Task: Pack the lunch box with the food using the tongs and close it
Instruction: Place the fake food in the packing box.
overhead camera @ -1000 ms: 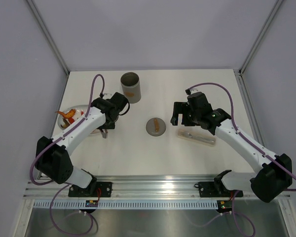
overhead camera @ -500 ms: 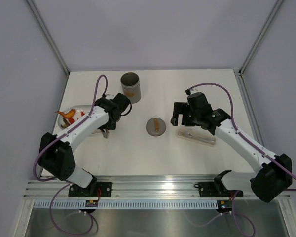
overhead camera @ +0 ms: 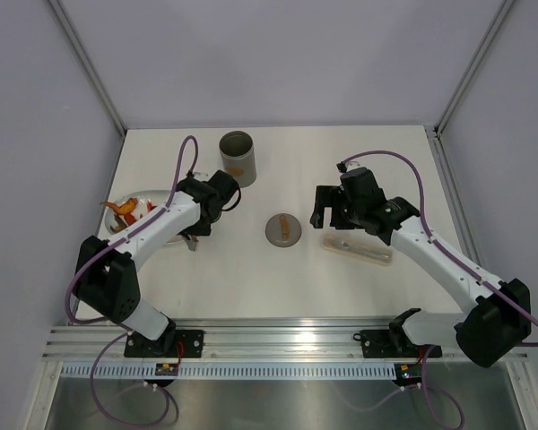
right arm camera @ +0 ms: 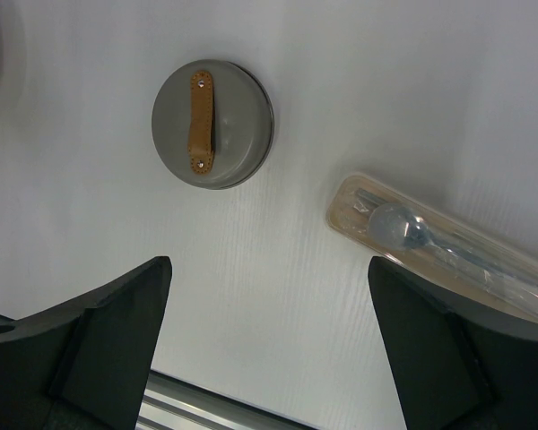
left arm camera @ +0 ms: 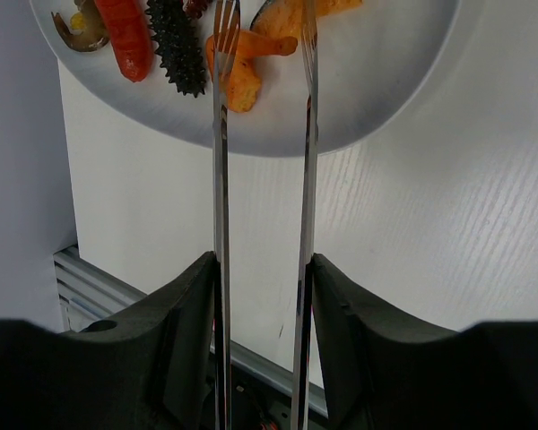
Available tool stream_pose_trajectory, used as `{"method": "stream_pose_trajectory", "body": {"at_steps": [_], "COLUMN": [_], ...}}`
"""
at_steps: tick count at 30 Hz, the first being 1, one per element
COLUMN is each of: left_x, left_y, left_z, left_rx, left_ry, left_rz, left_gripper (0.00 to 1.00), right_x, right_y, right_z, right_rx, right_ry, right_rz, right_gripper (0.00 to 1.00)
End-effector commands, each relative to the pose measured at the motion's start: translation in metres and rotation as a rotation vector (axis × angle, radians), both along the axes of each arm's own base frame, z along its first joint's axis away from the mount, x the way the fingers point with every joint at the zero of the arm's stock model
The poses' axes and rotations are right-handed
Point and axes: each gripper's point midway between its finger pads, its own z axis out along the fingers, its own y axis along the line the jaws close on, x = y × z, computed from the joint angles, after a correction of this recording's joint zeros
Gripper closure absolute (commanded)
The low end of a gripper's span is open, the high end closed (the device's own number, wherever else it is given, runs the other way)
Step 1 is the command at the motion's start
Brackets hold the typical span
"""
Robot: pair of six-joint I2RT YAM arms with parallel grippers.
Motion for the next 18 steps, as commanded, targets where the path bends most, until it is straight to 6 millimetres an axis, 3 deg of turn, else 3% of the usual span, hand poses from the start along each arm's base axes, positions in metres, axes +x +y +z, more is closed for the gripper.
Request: {"method": "stream_pose_trajectory", "body": {"at_steps": [1,7,11,16,18], "left_x": [0.006,0.005,0.004,0.006,0.006], "left_y": [0.009,0.012,0.014,0.017,0.017], "left_z": [0.006,0.012,0.018,0.031,0.037], "left_rx": [0.065,0.082,0.085,0.1,0.106], "left_ry": [-0.042,-0.046,-0.055,-0.084,-0.095], "left_rz": [0.021,0.03,0.035,0.047,0.05], "left_gripper": [0.53,0.57,0.65,0.94,1.0], "right_x": [0.003,0.003,0.004,0.005,0.005], "right_y": [0.003,0.004,0.005,0.005,0.006], "right_z": [0.013,0.013,0.014,0.015,0.015], "right_rx": [0.032,0.035,0.039,0.039,0.04], "right_ry": [-0.043,-0.041,-0.044,-0.046,-0.045], "right_rz": [0.003,0.002,0.004,0.007,0.009], "right_gripper": [0.01,0.01,0.01,0.01,0.01]}}
